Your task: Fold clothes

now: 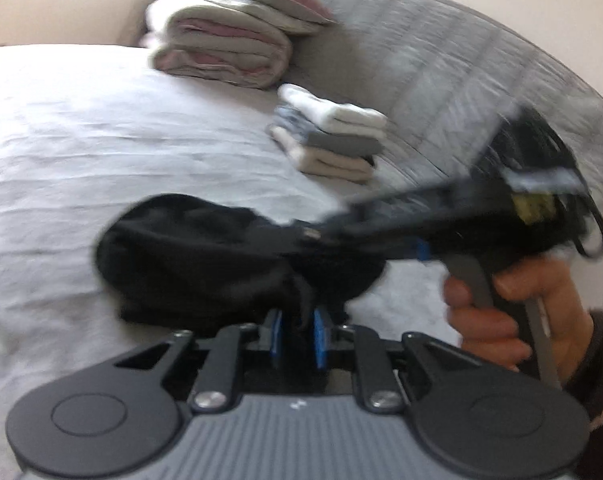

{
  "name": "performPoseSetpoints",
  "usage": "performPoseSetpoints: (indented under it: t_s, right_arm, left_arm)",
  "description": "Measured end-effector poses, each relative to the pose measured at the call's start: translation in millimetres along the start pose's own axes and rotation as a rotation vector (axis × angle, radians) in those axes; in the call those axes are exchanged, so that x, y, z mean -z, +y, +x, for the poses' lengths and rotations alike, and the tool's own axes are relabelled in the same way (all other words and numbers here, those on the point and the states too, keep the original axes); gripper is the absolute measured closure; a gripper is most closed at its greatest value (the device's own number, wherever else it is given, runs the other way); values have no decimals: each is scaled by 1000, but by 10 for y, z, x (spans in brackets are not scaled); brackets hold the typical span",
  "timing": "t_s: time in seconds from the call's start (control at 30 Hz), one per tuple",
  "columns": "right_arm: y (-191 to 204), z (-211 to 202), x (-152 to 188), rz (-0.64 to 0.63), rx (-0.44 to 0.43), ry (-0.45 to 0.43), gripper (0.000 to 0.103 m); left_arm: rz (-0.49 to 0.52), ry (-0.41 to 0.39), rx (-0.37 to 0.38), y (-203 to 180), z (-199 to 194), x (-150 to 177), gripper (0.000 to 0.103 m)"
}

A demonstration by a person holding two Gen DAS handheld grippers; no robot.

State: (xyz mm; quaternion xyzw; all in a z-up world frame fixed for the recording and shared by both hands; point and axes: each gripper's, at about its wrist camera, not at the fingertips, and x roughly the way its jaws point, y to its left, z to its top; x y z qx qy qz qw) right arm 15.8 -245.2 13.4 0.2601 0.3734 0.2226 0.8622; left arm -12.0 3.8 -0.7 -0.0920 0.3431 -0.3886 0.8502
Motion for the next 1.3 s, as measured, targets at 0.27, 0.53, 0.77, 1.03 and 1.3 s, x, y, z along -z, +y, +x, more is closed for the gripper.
performPoseSetpoints:
  t_s: [0.27,0.53,0.77,1.03,1.3]
  right_arm:
    - [282,90,128,-18,-127,65,98]
    - [606,288,327,-97,-196,166,98]
    - [741,402,454,-190,-189,228,94]
    - [644,209,304,-212,-117,113,49]
    - [423,161,84,-174,17,29,46]
  left_arm:
    - [-229,-106,-4,448,-351,-171,57]
    - [-316,-67,-44,559,-139,-197,57]
    - [-311,-5,-193,617,-109,-162,102]
    - [-280,-7,-426,771,-355,-142,102]
    - [-196,26,-687,886,-518,-135,102]
